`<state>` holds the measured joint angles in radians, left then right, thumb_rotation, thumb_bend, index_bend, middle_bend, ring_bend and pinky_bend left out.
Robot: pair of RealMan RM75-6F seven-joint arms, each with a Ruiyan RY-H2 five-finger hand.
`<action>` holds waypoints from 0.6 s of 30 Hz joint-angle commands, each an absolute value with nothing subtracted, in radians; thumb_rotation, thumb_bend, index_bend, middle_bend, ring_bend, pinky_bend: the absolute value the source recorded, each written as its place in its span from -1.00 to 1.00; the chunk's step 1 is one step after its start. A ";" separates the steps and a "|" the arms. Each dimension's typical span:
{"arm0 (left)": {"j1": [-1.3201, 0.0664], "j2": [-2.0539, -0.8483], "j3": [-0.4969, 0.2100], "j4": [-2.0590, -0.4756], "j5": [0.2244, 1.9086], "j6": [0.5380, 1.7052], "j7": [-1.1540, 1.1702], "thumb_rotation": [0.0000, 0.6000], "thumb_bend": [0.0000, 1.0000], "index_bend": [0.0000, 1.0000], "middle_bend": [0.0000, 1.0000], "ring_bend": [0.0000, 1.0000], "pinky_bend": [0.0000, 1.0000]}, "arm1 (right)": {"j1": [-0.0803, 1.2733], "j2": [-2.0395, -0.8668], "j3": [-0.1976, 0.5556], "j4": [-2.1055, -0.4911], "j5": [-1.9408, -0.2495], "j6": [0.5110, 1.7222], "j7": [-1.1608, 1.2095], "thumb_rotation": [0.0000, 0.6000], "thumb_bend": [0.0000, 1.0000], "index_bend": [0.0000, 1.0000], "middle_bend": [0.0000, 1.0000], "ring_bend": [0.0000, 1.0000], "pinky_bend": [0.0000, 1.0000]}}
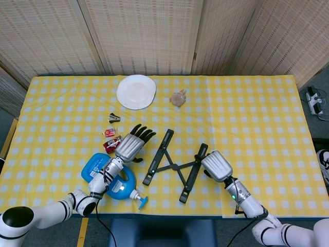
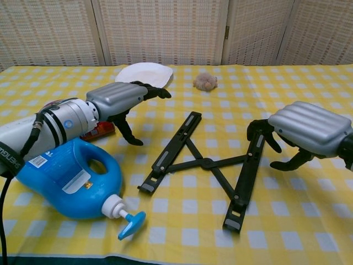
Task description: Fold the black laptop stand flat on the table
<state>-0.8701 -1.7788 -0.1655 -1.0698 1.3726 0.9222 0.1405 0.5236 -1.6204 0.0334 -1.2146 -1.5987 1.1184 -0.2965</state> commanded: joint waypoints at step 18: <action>-0.874 -1.800 -0.164 -1.028 1.352 0.893 0.091 1.00 -0.90 -0.73 -0.72 -0.83 -1.00 | 0.578 -1.782 0.035 -0.963 -1.633 1.155 -0.326 1.00 -0.45 -0.27 0.33 0.42 0.50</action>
<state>-0.8720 -1.7970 -0.1639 -1.0308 1.3528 0.8949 0.0926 0.5752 -1.7772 0.0356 -0.9679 -1.6297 1.1510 -0.3280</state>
